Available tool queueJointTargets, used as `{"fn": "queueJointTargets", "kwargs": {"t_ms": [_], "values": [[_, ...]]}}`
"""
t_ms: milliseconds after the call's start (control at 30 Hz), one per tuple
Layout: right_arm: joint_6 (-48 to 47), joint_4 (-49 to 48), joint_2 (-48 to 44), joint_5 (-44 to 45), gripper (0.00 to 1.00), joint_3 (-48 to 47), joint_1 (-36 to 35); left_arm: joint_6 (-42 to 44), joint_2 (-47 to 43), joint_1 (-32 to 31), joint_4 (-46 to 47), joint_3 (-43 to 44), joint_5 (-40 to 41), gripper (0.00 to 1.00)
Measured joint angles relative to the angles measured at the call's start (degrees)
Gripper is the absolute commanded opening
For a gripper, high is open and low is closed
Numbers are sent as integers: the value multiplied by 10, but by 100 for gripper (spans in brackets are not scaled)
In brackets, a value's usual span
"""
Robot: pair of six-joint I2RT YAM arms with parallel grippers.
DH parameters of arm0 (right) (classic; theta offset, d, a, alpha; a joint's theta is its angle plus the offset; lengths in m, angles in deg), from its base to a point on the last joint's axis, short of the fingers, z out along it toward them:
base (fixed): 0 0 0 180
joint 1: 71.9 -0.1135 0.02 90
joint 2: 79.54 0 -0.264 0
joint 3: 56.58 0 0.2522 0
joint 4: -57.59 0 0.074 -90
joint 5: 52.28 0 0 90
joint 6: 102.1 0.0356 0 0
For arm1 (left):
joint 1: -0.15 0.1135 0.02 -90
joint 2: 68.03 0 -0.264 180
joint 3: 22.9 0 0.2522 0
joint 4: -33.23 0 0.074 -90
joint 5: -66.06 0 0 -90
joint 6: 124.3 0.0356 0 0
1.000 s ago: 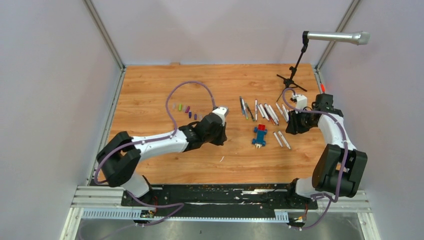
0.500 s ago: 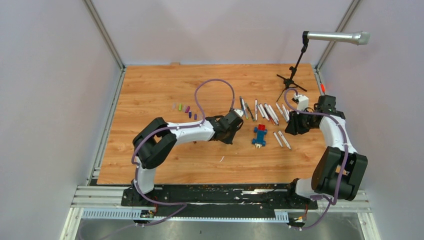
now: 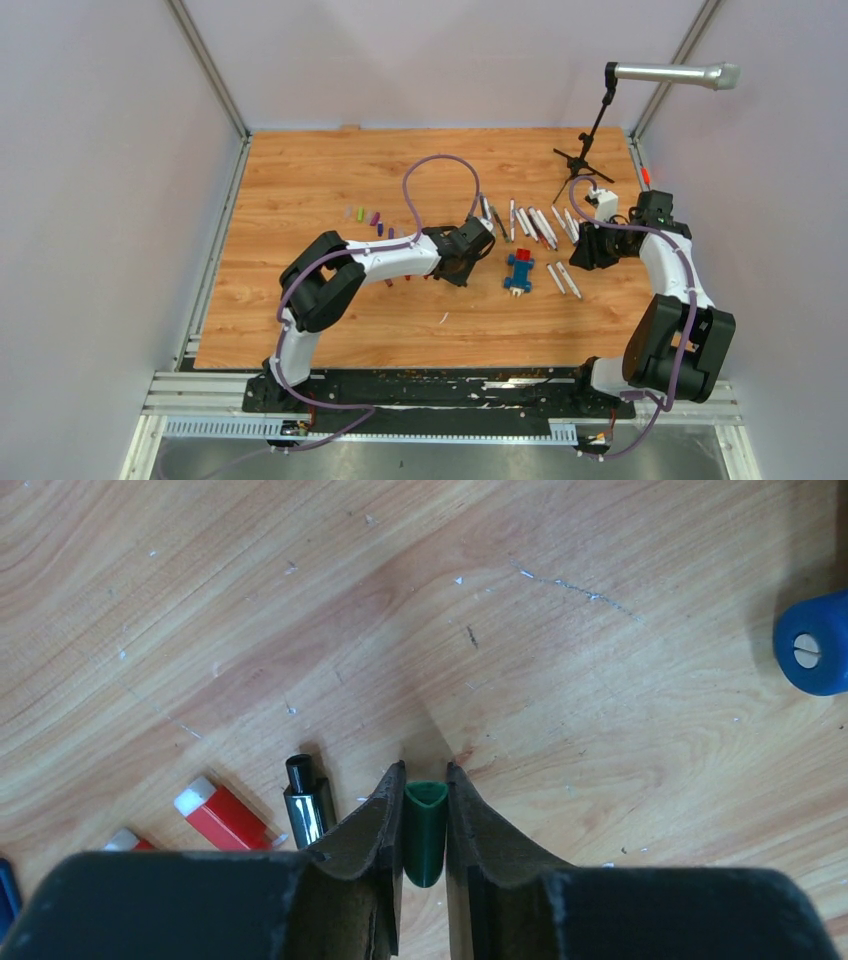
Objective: Open the pen caps
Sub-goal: Place the pen cap at the center of the board.
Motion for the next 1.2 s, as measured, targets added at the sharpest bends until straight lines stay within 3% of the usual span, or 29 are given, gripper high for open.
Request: {"fn": "queueJointTargets", "kwargs": {"t_ms": [933, 1200], "values": [[-2, 5, 0, -14, 34, 0, 6, 8, 1, 0, -33, 18, -1, 32], [-2, 6, -5, -15, 34, 0, 7, 10, -5, 0, -37, 18, -1, 39]]}}
